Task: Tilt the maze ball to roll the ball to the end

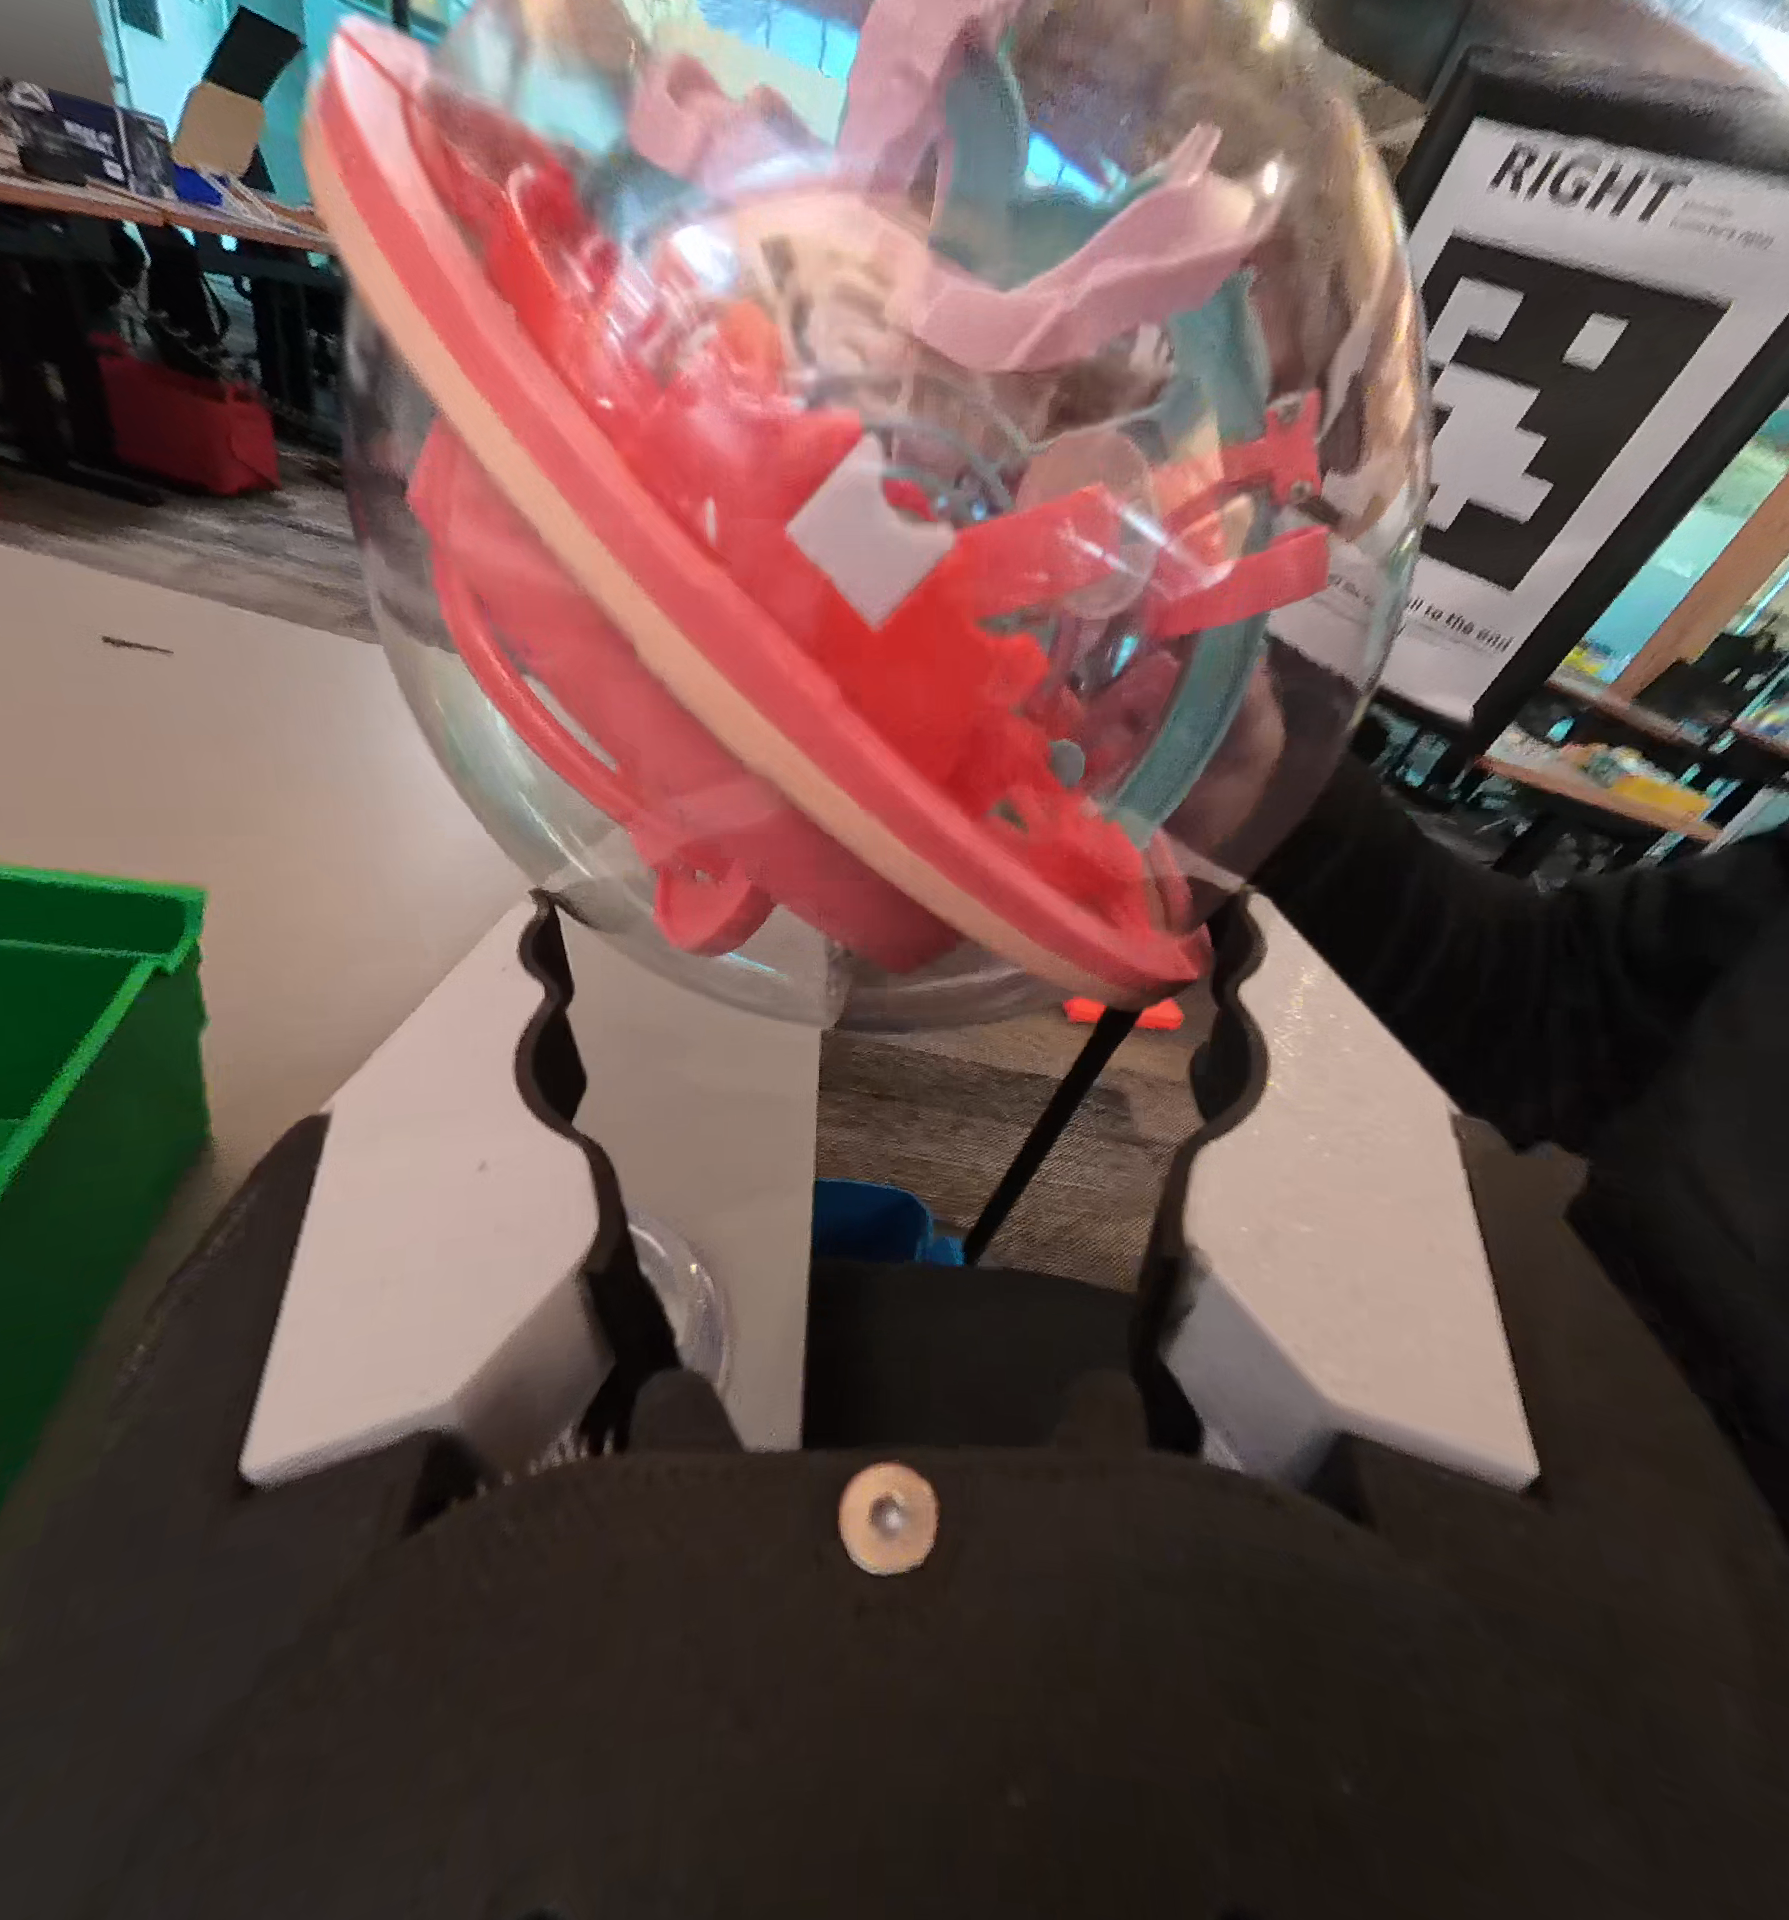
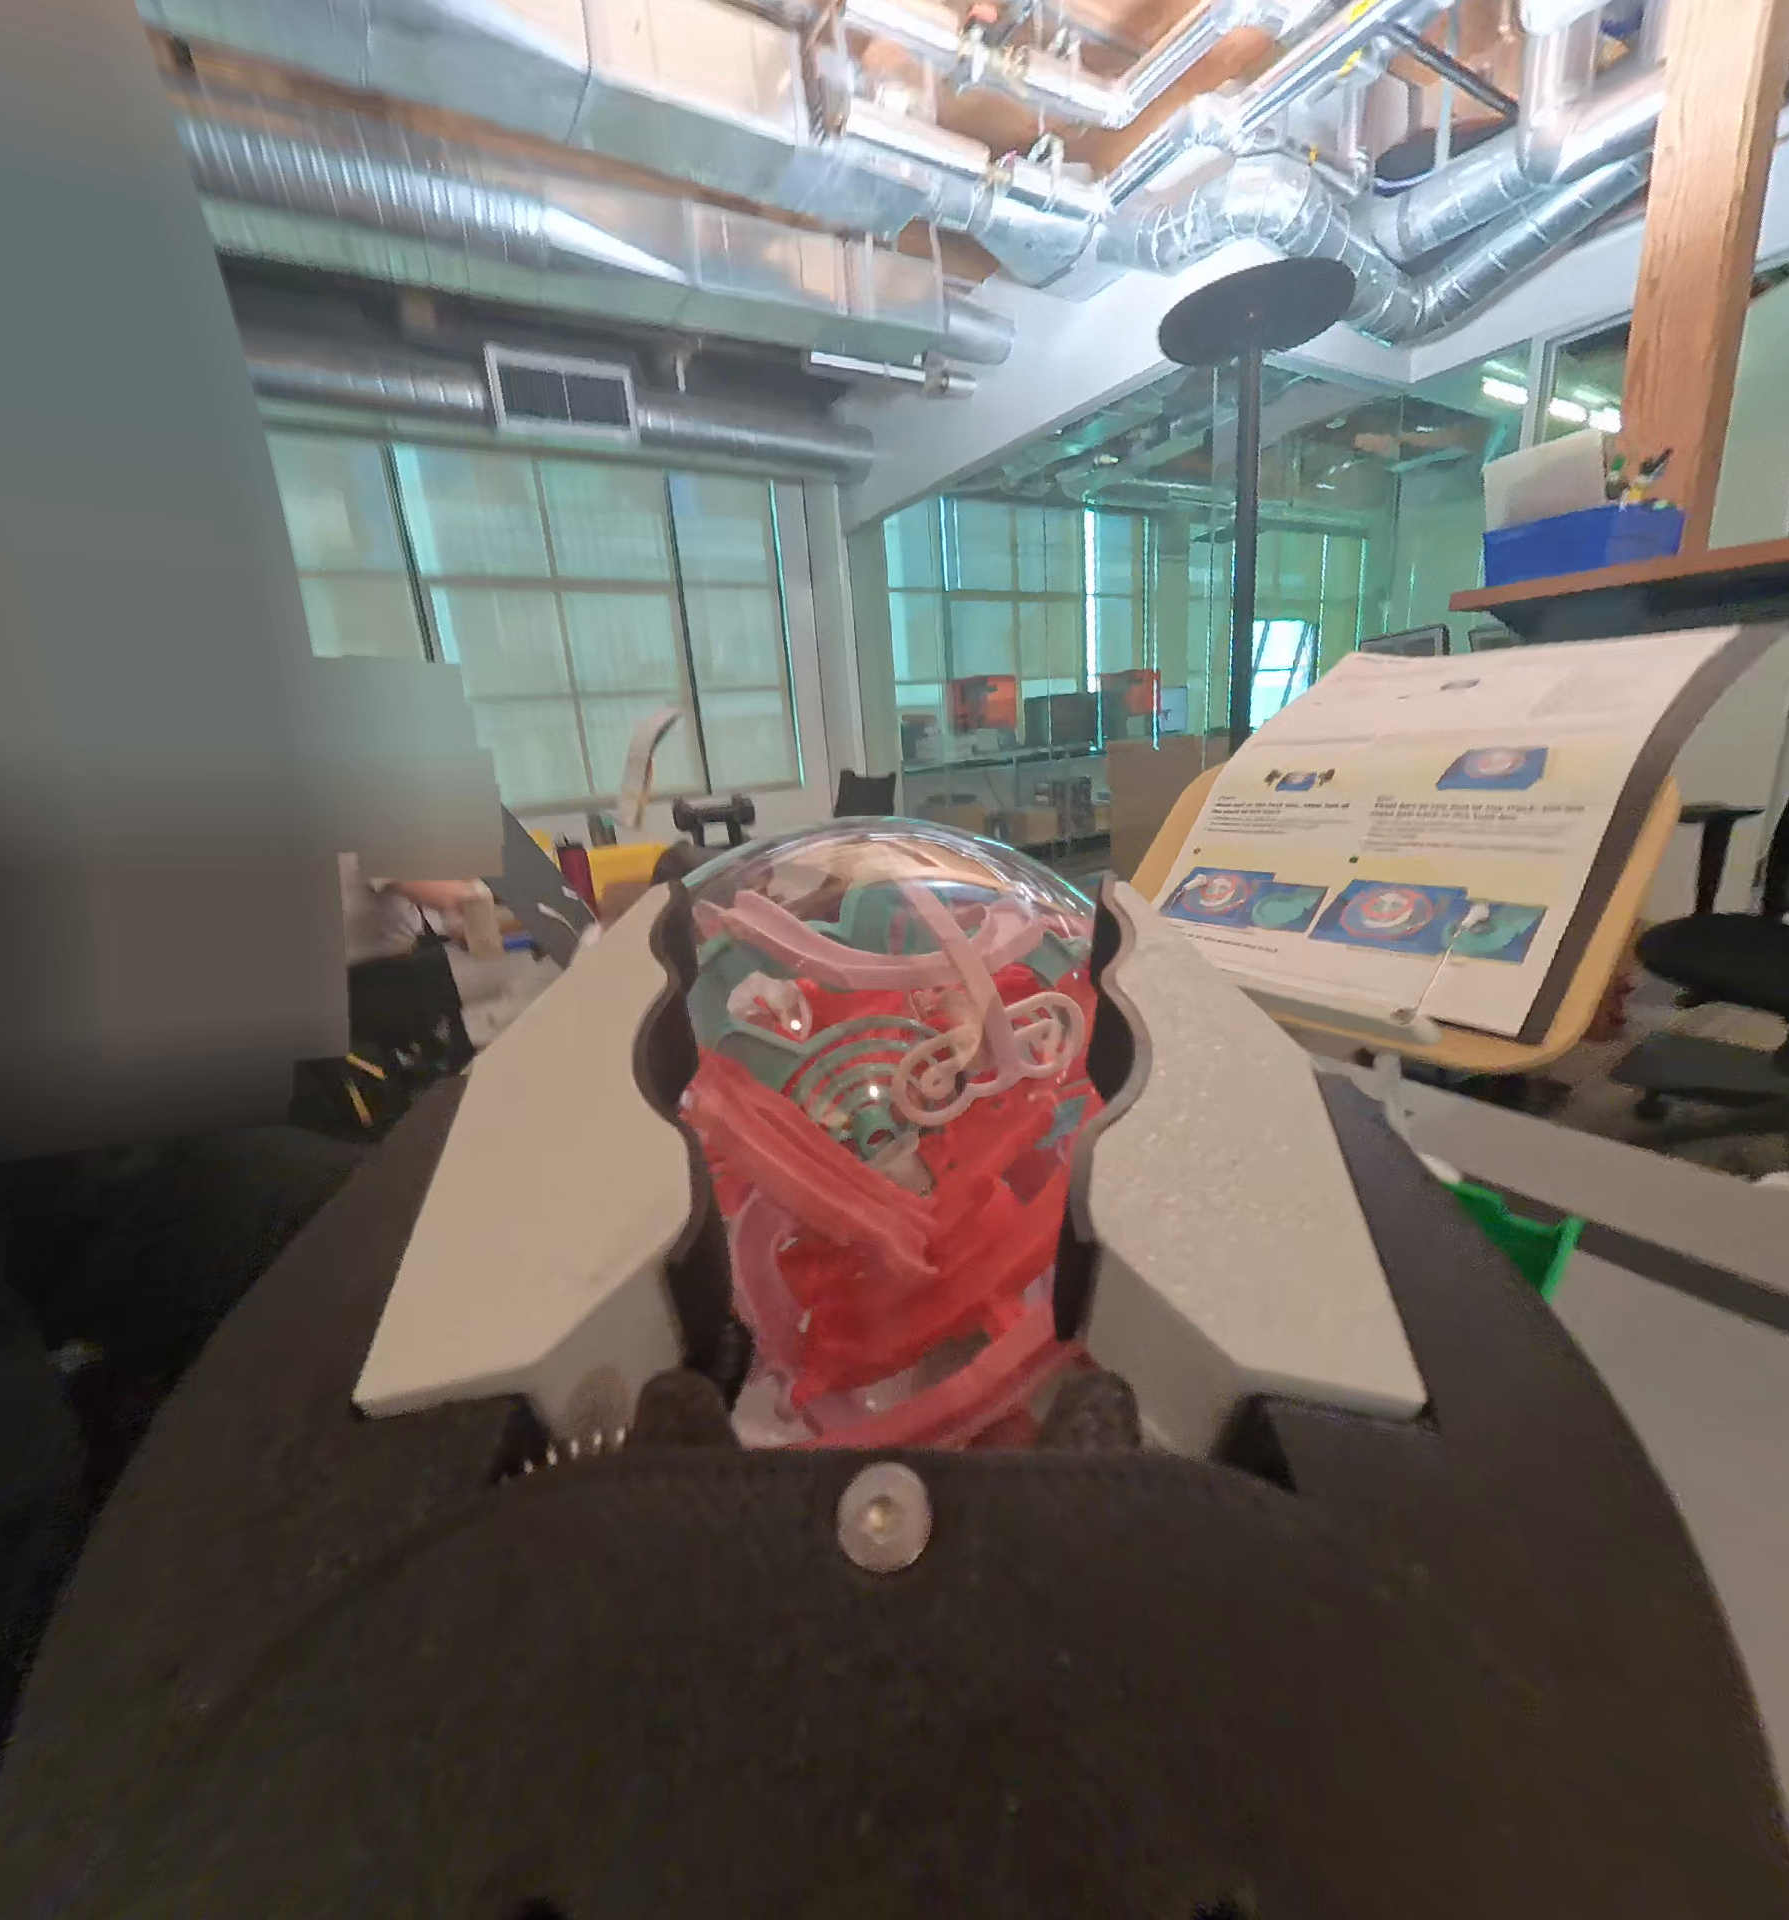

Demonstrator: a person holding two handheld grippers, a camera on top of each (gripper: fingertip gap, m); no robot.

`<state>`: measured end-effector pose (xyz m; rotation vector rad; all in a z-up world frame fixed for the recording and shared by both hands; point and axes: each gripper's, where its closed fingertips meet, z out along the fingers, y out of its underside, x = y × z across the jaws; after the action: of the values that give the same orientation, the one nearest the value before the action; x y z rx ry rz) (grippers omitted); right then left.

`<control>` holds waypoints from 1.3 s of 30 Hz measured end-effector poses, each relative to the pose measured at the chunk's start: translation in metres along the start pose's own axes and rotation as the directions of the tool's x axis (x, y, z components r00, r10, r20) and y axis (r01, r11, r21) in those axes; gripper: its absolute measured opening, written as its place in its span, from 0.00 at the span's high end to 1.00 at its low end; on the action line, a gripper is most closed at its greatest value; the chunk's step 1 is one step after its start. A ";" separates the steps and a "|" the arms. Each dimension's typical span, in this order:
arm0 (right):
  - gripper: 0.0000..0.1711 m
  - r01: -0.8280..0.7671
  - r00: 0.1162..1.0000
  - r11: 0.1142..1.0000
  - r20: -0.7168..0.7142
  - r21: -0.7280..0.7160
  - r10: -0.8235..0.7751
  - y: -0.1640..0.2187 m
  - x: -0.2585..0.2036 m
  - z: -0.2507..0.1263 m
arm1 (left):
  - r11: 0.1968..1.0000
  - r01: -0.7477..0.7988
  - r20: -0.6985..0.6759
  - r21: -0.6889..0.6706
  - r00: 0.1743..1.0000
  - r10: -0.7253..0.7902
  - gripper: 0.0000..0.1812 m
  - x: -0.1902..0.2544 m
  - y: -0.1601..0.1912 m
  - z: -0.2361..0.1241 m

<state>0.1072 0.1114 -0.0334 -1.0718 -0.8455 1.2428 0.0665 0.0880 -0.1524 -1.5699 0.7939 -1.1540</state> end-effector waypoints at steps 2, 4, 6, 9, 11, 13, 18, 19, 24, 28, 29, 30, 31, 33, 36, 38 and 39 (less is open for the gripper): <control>0.58 0.104 0.994 0.994 0.042 -0.027 -0.103 -0.014 -0.014 0.005 | 0.997 -0.070 0.006 -0.033 0.997 0.070 0.34 0.001 -0.001 0.006; 0.64 0.208 0.974 0.976 0.101 -0.070 -0.201 -0.026 -0.030 0.014 | 0.988 -0.148 0.012 -0.042 0.989 0.148 0.34 0.003 -0.009 0.010; 0.62 0.333 0.938 0.936 0.138 -0.113 -0.317 -0.040 -0.043 0.024 | 0.973 -0.224 0.042 -0.059 0.973 0.226 0.34 0.004 -0.023 0.014; 0.62 0.496 0.859 0.859 0.217 -0.129 -0.464 -0.069 -0.068 0.040 | 0.930 -0.356 0.086 -0.092 0.928 0.363 0.34 0.006 -0.050 0.019; 0.64 0.585 0.800 0.800 0.256 -0.131 -0.543 -0.091 -0.083 0.050 | 0.898 -0.430 0.124 -0.093 0.890 0.439 0.34 0.009 -0.075 0.022; 0.65 0.662 0.739 0.737 0.278 -0.132 -0.614 -0.114 -0.094 0.057 | 0.864 -0.500 0.156 -0.059 0.851 0.502 0.34 0.016 -0.109 0.020; 0.64 0.832 0.538 0.553 0.292 -0.034 -0.791 -0.172 -0.133 0.066 | 0.698 -0.700 0.267 -0.150 0.652 0.710 0.34 0.040 -0.192 0.004; 0.65 0.853 0.503 0.522 0.287 -0.010 -0.815 -0.183 -0.141 0.066 | 0.664 -0.724 0.285 -0.188 0.606 0.742 0.34 0.045 -0.207 0.001; 0.67 0.917 0.354 0.389 0.275 0.084 -0.894 -0.231 -0.190 0.067 | 0.519 -0.828 0.360 -0.212 0.427 0.830 0.34 0.090 -0.269 -0.012; 0.66 0.972 0.210 0.231 0.319 0.029 -0.924 -0.245 -0.223 0.080 | 0.474 -0.874 0.401 -0.111 0.397 0.826 0.35 0.119 -0.298 -0.018; 0.66 0.981 0.176 0.193 0.329 0.019 -0.928 -0.248 -0.230 0.083 | 0.458 -0.885 0.413 -0.083 0.388 0.824 0.35 0.127 -0.305 -0.020; 0.66 0.987 0.144 0.158 0.341 0.012 -0.929 -0.252 -0.238 0.085 | 0.447 -0.893 0.418 -0.060 0.384 0.823 0.35 0.136 -0.312 -0.022; 0.65 0.992 0.117 0.129 0.351 0.010 -0.929 -0.257 -0.246 0.086 | 0.431 -0.901 0.429 -0.043 0.373 0.823 0.35 0.145 -0.319 -0.024; 0.66 0.996 0.074 0.084 0.366 0.012 -0.928 -0.268 -0.263 0.087 | 0.390 -0.921 0.454 -0.012 0.342 0.823 0.35 0.164 -0.333 -0.028; 0.67 1.000 -0.008 -0.011 0.385 -0.006 -0.923 -0.280 -0.287 0.090 | 0.330 -0.943 0.483 0.044 0.309 0.819 0.35 0.191 -0.353 -0.033; 0.68 0.997 -0.060 -0.074 0.399 -0.020 -0.915 -0.286 -0.302 0.094 | 0.280 -0.956 0.516 0.089 0.284 0.808 0.35 0.208 -0.367 -0.036; 0.68 0.994 -0.080 -0.101 0.407 -0.031 -0.910 -0.289 -0.308 0.096 | 0.257 -0.960 0.532 0.115 0.278 0.800 0.35 0.216 -0.373 -0.038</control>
<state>0.0583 -0.1747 0.2883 -0.1601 -1.6757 -0.1903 0.0845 -0.0092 0.2690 -0.6217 0.9007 -0.0680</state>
